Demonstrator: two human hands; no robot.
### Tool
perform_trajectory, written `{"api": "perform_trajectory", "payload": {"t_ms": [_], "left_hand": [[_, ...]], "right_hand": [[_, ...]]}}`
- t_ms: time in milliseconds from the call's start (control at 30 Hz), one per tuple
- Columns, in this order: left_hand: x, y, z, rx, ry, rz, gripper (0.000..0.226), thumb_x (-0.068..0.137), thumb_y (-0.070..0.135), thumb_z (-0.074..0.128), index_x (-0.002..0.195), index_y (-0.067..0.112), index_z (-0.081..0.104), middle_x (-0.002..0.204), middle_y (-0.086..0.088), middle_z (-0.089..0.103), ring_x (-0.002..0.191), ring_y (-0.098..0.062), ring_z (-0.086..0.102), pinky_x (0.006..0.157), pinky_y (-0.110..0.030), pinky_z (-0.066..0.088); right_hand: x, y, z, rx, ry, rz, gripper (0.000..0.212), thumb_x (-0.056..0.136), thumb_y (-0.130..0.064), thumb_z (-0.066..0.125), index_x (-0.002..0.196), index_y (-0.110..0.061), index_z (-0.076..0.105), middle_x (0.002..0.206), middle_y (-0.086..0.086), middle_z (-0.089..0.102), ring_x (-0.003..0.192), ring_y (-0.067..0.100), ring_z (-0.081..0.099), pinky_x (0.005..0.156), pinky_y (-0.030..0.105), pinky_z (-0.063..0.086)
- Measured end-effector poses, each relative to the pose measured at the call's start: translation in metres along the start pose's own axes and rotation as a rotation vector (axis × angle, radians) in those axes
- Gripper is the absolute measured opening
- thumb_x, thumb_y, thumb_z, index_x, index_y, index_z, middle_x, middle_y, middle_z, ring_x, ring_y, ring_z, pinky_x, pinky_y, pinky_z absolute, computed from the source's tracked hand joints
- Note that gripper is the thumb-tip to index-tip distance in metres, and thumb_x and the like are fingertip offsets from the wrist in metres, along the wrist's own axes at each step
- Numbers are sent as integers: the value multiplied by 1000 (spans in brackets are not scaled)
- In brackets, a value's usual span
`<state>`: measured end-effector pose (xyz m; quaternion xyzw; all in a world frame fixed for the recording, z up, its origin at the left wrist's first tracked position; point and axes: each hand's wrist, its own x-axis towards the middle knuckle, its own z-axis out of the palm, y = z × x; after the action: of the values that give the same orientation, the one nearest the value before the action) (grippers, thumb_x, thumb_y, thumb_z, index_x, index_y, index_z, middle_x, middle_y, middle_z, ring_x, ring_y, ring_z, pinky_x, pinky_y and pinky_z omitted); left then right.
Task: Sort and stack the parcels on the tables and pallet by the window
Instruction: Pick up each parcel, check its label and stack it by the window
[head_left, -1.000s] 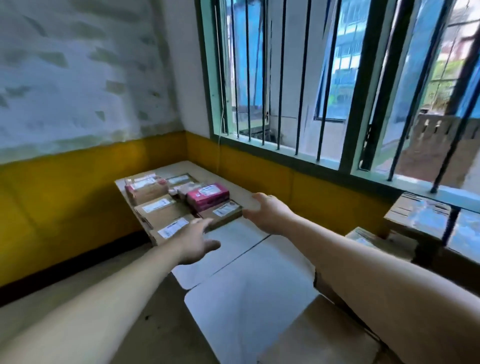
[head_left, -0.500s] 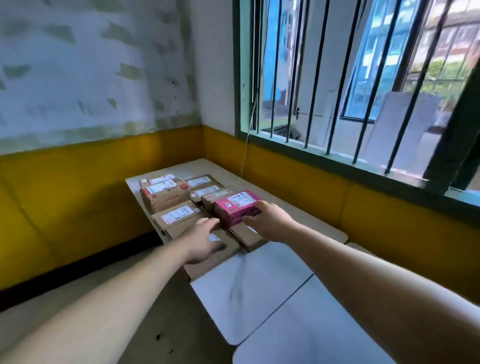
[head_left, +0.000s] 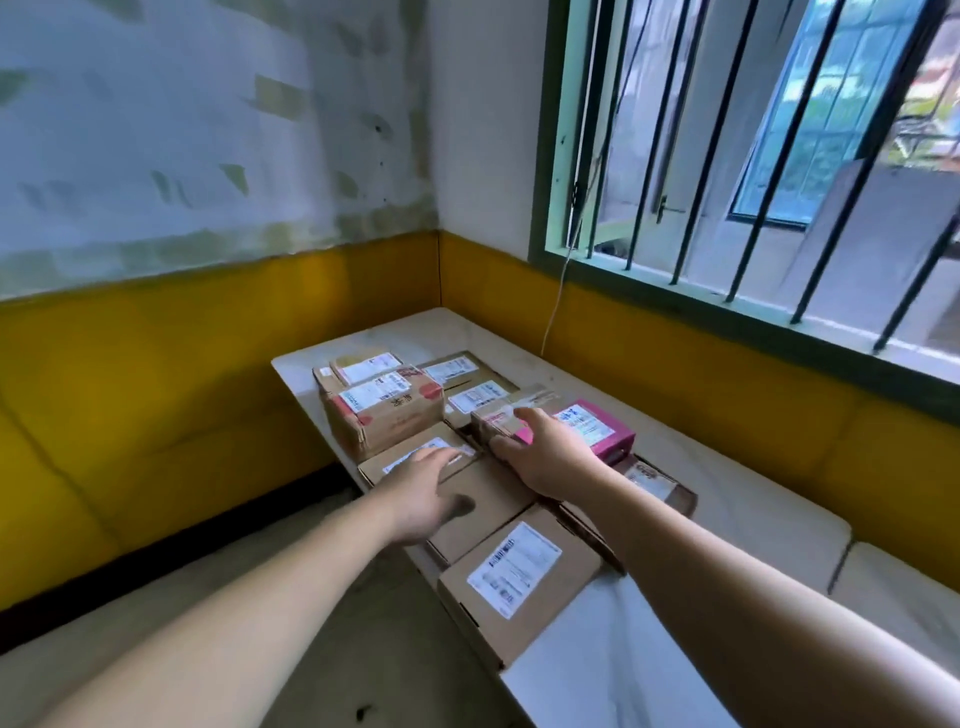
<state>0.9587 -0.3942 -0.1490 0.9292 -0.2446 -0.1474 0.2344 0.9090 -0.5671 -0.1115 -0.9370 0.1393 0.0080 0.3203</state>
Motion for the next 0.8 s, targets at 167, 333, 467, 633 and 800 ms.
{"api": "perform_trajectory", "payload": {"t_ms": [167,333,467,633,800], "left_hand": [[59,-42,-17,45,-39,7,77,88,46,62,152,24,24,160,0,13,145,-19,19,114,-26,17],[121,-86,-56,66,-60,-30,76,87,45,63,151,29,24,160,0,15,145,-21,20,118,-34,19],[166,-122,-88,72,-53,-15,77,85,45,63,150,27,27,157,0,21,142,-20,26,116,-36,26],[232,-169,-116,106,-108,39,75,90,42,60,152,27,21,161,1,10,146,-20,18,115,-29,19],[295,-220,-143,87,-165,131,75,89,45,60,151,29,22,161,1,12,146,-20,19,118,-38,21]], "right_hand": [[72,-17,30,-10,61,-5,66,95,-54,53,151,-26,33,149,8,41,131,27,45,101,36,41],[151,-41,56,27,52,29,68,94,-57,52,151,-25,33,151,7,40,133,25,44,104,37,41],[203,-62,73,44,30,60,66,95,-54,52,151,-25,33,149,6,42,131,23,45,99,33,40],[268,-85,97,50,75,160,69,93,-54,55,150,-22,34,146,9,45,122,24,54,100,34,44],[325,-110,123,87,157,295,72,92,-57,56,151,-23,33,147,10,44,113,26,61,97,40,50]]}}
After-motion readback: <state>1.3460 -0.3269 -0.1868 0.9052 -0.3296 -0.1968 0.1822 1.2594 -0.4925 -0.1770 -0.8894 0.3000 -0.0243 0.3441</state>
